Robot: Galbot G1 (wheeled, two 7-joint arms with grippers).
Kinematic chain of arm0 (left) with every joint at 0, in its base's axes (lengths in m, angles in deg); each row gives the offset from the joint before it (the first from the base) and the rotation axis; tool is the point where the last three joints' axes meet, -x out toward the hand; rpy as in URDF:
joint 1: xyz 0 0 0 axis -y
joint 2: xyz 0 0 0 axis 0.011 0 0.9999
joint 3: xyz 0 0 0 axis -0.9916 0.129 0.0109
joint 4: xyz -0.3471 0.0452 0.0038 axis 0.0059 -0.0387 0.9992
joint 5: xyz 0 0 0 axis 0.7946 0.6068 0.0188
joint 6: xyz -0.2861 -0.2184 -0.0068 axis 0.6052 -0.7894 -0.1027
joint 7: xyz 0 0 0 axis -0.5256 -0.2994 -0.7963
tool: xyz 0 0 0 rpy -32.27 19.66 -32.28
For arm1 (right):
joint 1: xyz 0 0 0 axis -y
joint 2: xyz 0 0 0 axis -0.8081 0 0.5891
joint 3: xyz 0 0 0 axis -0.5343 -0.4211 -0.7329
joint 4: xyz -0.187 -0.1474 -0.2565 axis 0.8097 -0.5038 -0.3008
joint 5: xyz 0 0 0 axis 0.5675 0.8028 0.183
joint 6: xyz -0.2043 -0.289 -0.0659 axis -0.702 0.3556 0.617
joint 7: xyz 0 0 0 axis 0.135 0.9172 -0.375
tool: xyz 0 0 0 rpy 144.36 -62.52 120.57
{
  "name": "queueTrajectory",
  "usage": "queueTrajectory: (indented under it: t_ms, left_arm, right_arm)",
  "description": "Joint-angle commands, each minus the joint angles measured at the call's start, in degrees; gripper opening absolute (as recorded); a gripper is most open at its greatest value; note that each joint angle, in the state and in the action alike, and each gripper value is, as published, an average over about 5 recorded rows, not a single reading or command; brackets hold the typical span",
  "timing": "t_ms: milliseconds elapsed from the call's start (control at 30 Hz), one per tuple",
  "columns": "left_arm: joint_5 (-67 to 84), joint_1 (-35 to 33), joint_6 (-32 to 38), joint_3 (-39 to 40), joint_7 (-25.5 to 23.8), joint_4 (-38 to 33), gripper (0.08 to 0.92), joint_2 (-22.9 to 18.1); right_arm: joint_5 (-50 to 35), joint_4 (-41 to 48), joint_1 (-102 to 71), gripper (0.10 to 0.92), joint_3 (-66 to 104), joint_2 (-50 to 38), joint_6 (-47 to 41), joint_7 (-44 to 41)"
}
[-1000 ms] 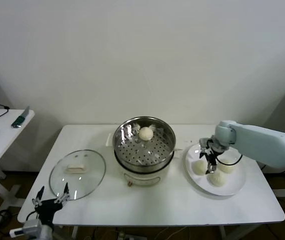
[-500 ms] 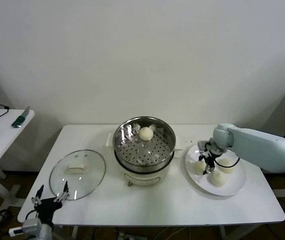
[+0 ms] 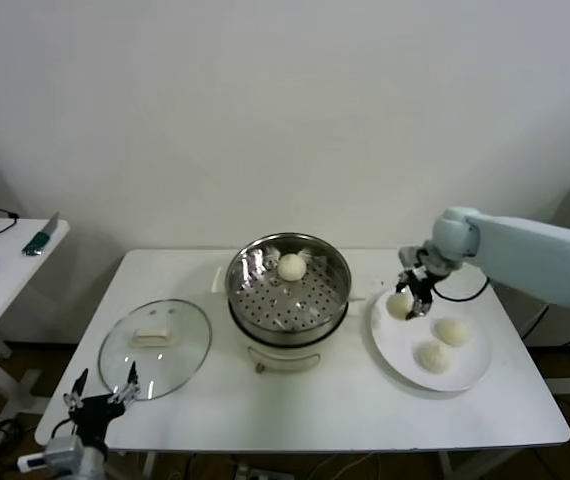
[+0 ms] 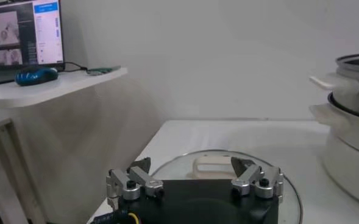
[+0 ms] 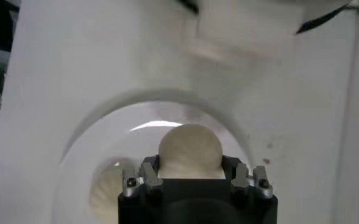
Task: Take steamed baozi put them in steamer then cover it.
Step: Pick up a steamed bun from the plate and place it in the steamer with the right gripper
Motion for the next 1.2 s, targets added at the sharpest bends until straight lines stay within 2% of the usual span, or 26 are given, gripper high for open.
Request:
queueTrajectory:
  t_ms: [33,233,467,800,1200]
  left_arm:
    - [0.07,-0.07,0.10,0.06,-0.03,0.05,0.823,0.17]
    - [0.29,-0.08,0.30,0.46,-0.01,0.17,0.823,0.13]
    - [0.58,-0.06,0.41,0.39,0.06,0.41,0.823,-0.08]
    - [0.45,0.29,0.32,0.09,0.00,0.82,0.823,-0.04]
    - [0.40,0.32,0.71,-0.48,-0.08,1.76,0.823,0.41]
  right_arm:
    - [-12.90,-8.45,24.84,0.670,-10.41,3.16,-0.33,-1.68]
    - [-19.39,-12.04,26.19,0.670,-6.32,8.98,-3.43,1.18]
    - [-21.88,-13.38,19.08,0.670,-0.95,16.86,-7.22,6.42]
    - [-17.67,-5.32,8.81,0.670,0.61,27.71,-8.92,10.03]
    - [-11.07,5.31,-1.30,0.670,1.66,32.68,-8.91,11.17]
